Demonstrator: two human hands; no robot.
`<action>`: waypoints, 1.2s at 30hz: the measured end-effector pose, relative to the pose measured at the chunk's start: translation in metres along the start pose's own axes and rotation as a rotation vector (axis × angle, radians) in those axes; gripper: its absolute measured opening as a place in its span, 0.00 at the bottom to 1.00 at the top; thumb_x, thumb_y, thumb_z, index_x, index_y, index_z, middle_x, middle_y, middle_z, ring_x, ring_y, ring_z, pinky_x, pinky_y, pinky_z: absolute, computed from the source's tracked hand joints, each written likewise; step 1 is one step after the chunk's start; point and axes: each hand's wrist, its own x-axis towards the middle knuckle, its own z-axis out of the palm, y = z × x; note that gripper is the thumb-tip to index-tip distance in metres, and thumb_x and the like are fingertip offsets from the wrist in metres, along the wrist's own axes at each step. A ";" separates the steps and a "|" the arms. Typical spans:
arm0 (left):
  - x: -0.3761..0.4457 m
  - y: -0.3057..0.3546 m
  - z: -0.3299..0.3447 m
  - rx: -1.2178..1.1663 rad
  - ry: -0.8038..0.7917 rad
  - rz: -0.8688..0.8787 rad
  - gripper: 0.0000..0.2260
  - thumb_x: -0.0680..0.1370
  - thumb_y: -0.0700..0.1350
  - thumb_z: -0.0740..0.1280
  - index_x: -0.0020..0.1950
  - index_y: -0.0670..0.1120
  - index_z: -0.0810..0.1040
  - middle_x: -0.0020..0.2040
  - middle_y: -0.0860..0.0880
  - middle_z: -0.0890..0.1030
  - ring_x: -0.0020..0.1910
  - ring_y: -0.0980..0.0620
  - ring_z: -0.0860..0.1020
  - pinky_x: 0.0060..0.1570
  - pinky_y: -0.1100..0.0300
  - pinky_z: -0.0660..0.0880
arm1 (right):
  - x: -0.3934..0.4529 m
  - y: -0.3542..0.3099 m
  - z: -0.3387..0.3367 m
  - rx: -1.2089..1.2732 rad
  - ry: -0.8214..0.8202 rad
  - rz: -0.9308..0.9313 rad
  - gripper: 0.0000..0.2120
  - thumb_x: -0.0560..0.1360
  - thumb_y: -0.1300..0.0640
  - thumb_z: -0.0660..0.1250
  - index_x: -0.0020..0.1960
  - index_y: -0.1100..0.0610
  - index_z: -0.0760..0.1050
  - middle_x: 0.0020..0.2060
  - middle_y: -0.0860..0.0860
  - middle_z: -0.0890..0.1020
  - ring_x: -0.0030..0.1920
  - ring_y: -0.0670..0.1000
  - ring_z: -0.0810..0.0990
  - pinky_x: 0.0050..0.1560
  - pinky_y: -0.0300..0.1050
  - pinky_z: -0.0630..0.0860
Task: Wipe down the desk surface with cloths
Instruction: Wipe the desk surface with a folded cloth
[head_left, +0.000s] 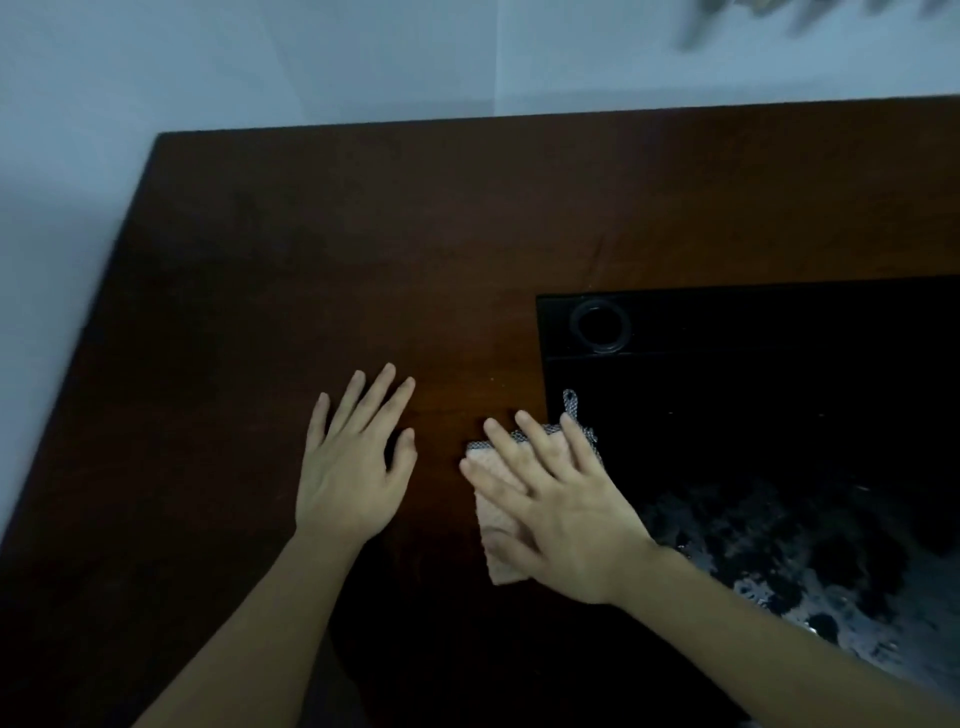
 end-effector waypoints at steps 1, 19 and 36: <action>0.000 0.001 -0.001 0.002 0.000 -0.002 0.25 0.83 0.56 0.48 0.81 0.58 0.58 0.82 0.59 0.52 0.81 0.58 0.44 0.80 0.51 0.40 | 0.003 0.005 -0.001 0.001 -0.002 -0.018 0.32 0.82 0.32 0.45 0.83 0.43 0.50 0.82 0.53 0.50 0.82 0.62 0.48 0.76 0.68 0.46; 0.000 0.002 0.002 0.016 0.009 -0.014 0.27 0.81 0.58 0.48 0.81 0.58 0.59 0.81 0.60 0.51 0.80 0.59 0.44 0.79 0.53 0.39 | -0.008 0.019 -0.004 -0.018 0.017 0.050 0.32 0.83 0.34 0.43 0.83 0.45 0.50 0.82 0.55 0.52 0.81 0.64 0.50 0.76 0.70 0.49; -0.001 -0.001 0.003 0.032 0.002 0.013 0.24 0.84 0.54 0.52 0.81 0.57 0.57 0.82 0.57 0.52 0.81 0.56 0.44 0.80 0.49 0.41 | 0.003 0.023 -0.008 -0.029 0.049 0.222 0.32 0.82 0.33 0.38 0.83 0.42 0.41 0.83 0.52 0.44 0.82 0.60 0.41 0.78 0.65 0.39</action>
